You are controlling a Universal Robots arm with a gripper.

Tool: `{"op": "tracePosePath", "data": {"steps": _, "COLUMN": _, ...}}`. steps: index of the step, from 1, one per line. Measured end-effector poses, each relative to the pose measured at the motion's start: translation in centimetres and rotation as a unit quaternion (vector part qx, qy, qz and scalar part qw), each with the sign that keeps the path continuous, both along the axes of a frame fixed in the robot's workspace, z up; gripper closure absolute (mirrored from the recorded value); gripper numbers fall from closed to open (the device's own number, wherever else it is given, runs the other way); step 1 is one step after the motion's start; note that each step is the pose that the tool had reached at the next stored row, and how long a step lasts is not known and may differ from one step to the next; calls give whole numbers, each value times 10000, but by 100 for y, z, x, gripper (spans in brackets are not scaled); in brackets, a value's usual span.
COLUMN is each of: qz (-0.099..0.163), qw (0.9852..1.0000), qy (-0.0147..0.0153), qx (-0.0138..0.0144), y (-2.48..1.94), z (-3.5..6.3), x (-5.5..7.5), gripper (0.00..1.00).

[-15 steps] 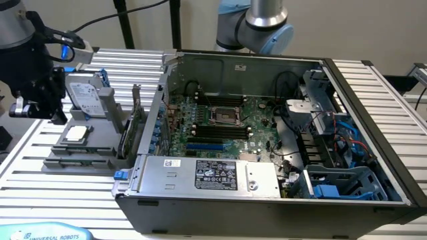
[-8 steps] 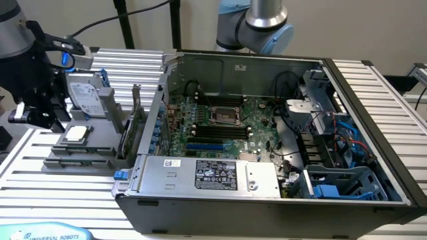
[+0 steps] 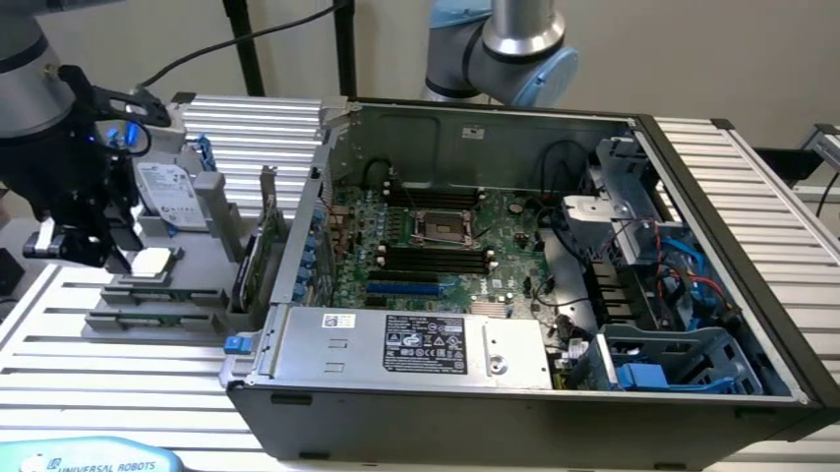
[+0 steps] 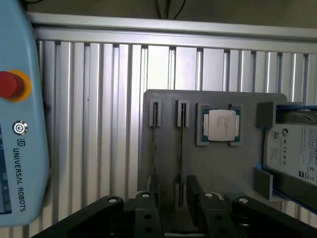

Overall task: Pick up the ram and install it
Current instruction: 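Pick up the ram and move it above insertion slot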

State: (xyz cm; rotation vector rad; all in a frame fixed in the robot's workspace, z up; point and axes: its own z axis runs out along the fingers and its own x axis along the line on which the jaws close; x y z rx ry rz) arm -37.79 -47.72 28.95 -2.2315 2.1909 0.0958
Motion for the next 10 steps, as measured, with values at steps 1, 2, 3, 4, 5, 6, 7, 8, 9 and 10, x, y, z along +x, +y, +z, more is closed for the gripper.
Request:
{"op": "tracePosePath", "data": {"steps": 1, "qz": 0, "qw": 10000, "qy": -1, "qx": 0, "y": -4, "z": -20, "x": -1, "gripper": 64}}
{"op": "tracePosePath", "data": {"steps": 2, "qz": -1, "qw": 10000, "qy": -1, "qx": 1, "y": -7, "z": -38, "x": -1, "gripper": 64}}
{"op": "tracePosePath", "data": {"steps": 3, "qz": -1, "qw": 10000, "qy": -1, "qx": 0, "y": -8, "z": -55, "x": -1, "gripper": 64}}
{"op": "tracePosePath", "data": {"steps": 4, "qz": -1, "qw": 10000, "qy": 0, "qx": 0, "y": -9, "z": -73, "x": -1, "gripper": 64}}
{"op": "tracePosePath", "data": {"steps": 5, "qz": 0, "qw": 10000, "qy": 0, "qx": 0, "y": -11, "z": -91, "x": 0, "gripper": 64}}
{"op": "tracePosePath", "data": {"steps": 6, "qz": 0, "qw": 10000, "qy": 0, "qx": 0, "y": -12, "z": -109, "x": 0, "gripper": 64}}
{"op": "tracePosePath", "data": {"steps": 7, "qz": 0, "qw": 10000, "qy": 0, "qx": 0, "y": -13, "z": -127, "x": 0, "gripper": 64}}
{"op": "tracePosePath", "data": {"steps": 8, "qz": 0, "qw": 10000, "qy": 0, "qx": 0, "y": -14, "z": -146, "x": 0, "gripper": 64}}
{"op": "tracePosePath", "data": {"steps": 9, "qz": 0, "qw": 10000, "qy": 0, "qx": 0, "y": -15, "z": -163, "x": 0, "gripper": 64}}
{"op": "tracePosePath", "data": {"steps": 10, "qz": 0, "qw": 10000, "qy": 0, "qx": 0, "y": -17, "z": -182, "x": 0, "gripper": 64}}
